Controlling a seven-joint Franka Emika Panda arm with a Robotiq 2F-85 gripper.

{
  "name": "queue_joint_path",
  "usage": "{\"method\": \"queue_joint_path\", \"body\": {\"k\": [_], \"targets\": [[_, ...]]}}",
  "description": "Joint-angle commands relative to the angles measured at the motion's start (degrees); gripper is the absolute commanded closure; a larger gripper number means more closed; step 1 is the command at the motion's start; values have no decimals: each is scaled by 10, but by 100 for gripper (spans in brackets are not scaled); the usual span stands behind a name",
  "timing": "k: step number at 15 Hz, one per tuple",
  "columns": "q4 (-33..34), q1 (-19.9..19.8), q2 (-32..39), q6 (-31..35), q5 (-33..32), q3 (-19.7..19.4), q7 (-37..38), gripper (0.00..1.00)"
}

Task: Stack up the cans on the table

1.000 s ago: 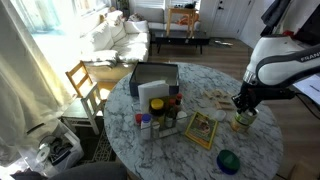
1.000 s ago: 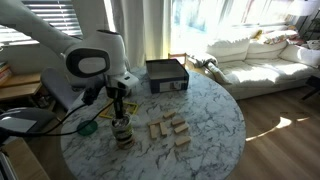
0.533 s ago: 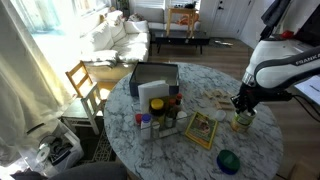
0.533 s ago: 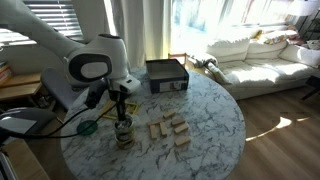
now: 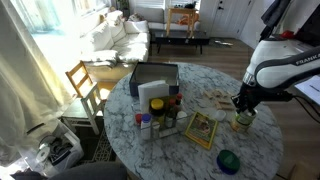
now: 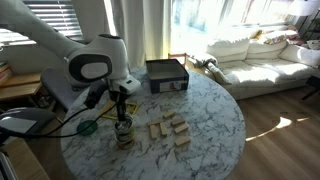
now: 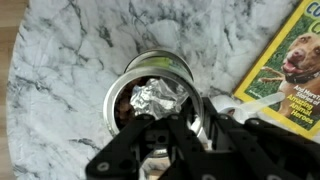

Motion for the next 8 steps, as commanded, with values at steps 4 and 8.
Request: {"method": "queue_joint_path", "body": {"k": [4,8], "targets": [[-18,7,-15,-13,-36,-6,70,97],[-23,9,-20,-8,-22,-2,72,97]]}}
